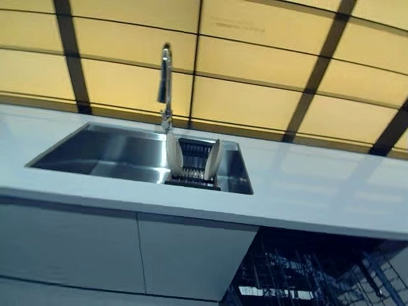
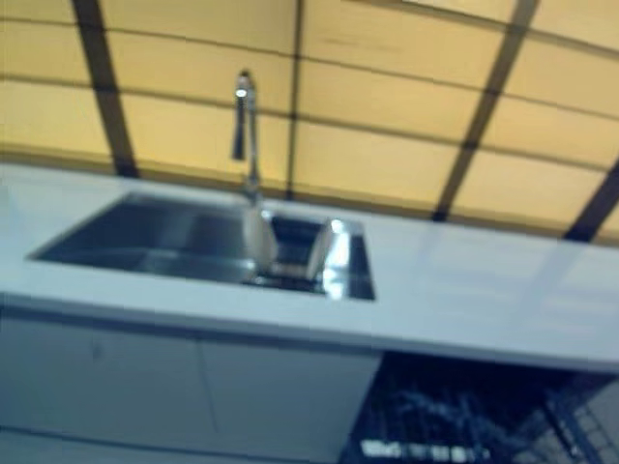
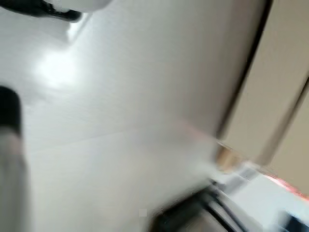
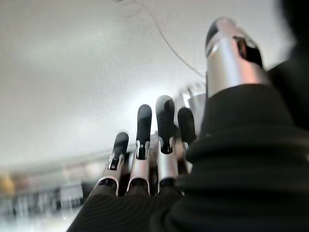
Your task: Take plates into dishwasher
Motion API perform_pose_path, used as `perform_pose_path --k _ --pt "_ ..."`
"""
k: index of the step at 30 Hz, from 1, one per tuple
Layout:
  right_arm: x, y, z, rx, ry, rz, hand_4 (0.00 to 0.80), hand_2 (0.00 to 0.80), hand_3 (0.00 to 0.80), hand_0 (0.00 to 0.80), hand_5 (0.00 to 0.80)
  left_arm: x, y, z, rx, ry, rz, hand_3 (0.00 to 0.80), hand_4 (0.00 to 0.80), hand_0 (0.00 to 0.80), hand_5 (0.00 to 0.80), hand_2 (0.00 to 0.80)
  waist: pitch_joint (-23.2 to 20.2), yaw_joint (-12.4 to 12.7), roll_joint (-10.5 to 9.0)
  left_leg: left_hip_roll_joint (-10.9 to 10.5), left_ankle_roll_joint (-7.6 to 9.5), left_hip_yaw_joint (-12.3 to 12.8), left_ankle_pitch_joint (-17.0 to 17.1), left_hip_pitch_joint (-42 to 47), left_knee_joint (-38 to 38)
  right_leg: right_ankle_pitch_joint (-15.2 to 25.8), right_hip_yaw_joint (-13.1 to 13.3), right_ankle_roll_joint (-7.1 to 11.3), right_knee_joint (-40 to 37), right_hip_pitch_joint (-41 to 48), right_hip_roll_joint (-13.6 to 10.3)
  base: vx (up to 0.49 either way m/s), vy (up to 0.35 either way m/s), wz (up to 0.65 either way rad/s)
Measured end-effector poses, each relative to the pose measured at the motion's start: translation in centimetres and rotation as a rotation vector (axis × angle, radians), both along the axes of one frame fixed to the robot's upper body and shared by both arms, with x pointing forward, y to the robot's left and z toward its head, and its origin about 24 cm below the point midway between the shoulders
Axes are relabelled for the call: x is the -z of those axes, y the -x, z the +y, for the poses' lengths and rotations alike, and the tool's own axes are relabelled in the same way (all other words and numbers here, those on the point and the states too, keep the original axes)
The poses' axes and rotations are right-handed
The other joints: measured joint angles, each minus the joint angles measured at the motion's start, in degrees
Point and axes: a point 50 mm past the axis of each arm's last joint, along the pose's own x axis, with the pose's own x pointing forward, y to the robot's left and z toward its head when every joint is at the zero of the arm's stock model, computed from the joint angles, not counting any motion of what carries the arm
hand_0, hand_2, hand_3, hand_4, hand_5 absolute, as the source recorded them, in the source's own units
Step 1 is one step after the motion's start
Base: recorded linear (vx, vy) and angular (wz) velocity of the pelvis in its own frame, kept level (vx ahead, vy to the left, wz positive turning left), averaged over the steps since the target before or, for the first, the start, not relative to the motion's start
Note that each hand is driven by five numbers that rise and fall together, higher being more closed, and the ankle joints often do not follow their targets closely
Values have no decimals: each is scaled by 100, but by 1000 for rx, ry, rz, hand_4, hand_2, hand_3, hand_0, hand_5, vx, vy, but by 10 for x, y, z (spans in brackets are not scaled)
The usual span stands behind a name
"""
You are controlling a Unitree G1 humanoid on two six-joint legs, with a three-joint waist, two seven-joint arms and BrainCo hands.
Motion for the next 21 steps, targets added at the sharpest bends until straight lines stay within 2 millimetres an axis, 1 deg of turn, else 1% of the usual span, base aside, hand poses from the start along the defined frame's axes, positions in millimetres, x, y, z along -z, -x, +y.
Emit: perform_pose_path --k 1,2,3,4,6,8,10,11,16,21 --pt "-14 -20 9 -34 -50 -60 0 0 0 0 0 0 2 1 -8 0 8 0 0 0 0 0 -13 7 27 0 -4 5 60 42 -82 -16 1 28 -1 3 6 20 37 1" --pt "-32 -47 21 -60 -113 -136 0 0 0 0 0 1 5 2 -14 -2 16 0 0 0 0 0 -17 15 53 4 4 15 124 86 -176 -11 1 38 -3 -1 8 16 25 4" --pt "-53 -74 34 -85 -177 -212 0 0 0 0 0 1 6 2 -17 0 17 0 0 0 0 0 -29 24 77 5 2 33 158 77 -206 -7 -5 42 -3 -19 8 25 41 6" --pt "-82 -104 48 -121 -253 -313 0 0 0 0 0 1 7 0 -16 6 15 0 0 0 0 0 -42 40 124 15 8 105 164 88 -203 -6 -3 43 -1 -28 1 28 53 16" --pt "-116 -132 59 -156 -328 -399 0 0 0 0 0 2 11 0 -16 11 21 0 0 0 0 0 -91 51 174 23 2 163 192 88 -205 -15 -26 54 3 -15 -15 29 57 28" --pt "-151 -151 73 -189 -437 -449 0 0 0 0 0 3 18 1 -20 14 37 0 0 0 0 0 -106 87 201 40 -9 287 221 91 -199 -28 -20 68 5 -13 -24 39 57 9" --pt "-163 -154 80 -207 -491 -446 0 0 0 0 0 4 22 0 -22 20 45 0 0 0 0 0 -110 64 196 30 -7 293 225 94 -198 -23 -15 72 1 2 -33 36 34 -3" --pt "-166 -154 82 -211 -510 -439 0 0 0 0 0 4 22 0 -21 25 45 0 0 0 0 0 -110 50 195 25 -21 292 239 106 -190 -6 -19 56 1 28 -40 31 20 0" --pt "-163 -154 80 -174 -500 -397 0 0 0 0 0 4 18 -3 -16 36 23 0 0 0 0 0 -105 31 204 22 -26 331 204 181 -209 -16 17 65 0 78 -47 8 32 -5" --pt "-162 -152 79 -158 -527 -338 0 0 0 0 0 5 18 -4 -13 44 17 0 0 0 0 0 -103 29 207 68 -31 441 164 217 -212 -32 106 87 0 68 -13 12 27 -10"
